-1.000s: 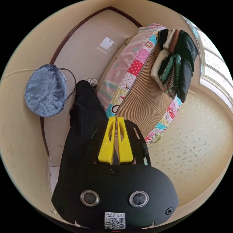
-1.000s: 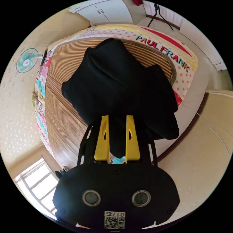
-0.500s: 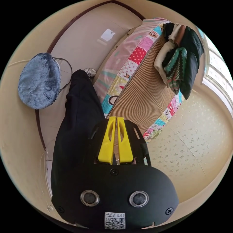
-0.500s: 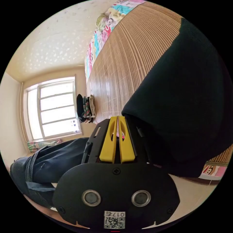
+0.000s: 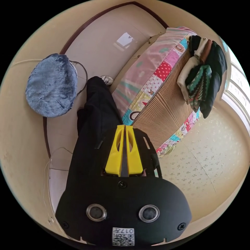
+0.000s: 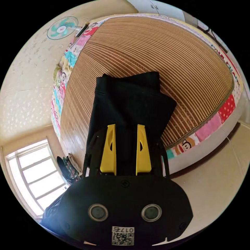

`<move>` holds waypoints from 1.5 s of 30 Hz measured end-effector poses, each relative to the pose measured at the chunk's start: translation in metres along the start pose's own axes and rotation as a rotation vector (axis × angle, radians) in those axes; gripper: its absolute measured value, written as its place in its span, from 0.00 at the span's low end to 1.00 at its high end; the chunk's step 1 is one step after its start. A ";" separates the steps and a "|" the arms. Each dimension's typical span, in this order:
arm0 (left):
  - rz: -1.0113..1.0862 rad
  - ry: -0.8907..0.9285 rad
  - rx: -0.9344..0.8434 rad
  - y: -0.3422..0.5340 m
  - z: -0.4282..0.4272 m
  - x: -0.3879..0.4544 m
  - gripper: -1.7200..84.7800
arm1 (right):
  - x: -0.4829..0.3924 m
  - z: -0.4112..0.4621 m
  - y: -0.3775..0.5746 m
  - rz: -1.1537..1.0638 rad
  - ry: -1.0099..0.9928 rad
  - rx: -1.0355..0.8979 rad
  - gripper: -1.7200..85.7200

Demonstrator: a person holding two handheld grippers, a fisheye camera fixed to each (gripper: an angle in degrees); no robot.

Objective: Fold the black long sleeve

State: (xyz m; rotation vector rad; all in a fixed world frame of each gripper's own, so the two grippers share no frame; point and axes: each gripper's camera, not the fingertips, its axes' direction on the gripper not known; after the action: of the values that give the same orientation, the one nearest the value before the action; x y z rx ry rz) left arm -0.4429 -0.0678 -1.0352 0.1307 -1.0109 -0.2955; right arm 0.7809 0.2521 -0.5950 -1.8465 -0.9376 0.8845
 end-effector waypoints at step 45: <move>2.259 0.547 -1.271 0.395 -0.127 0.081 0.08 | -0.340 0.238 0.479 -1.233 -1.238 0.010 0.03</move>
State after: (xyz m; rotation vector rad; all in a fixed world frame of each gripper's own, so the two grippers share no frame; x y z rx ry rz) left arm -0.2229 0.2803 -0.9396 -1.8685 0.1712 1.1540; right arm 0.5408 -0.1186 -1.0494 -0.2089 -2.3581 1.0753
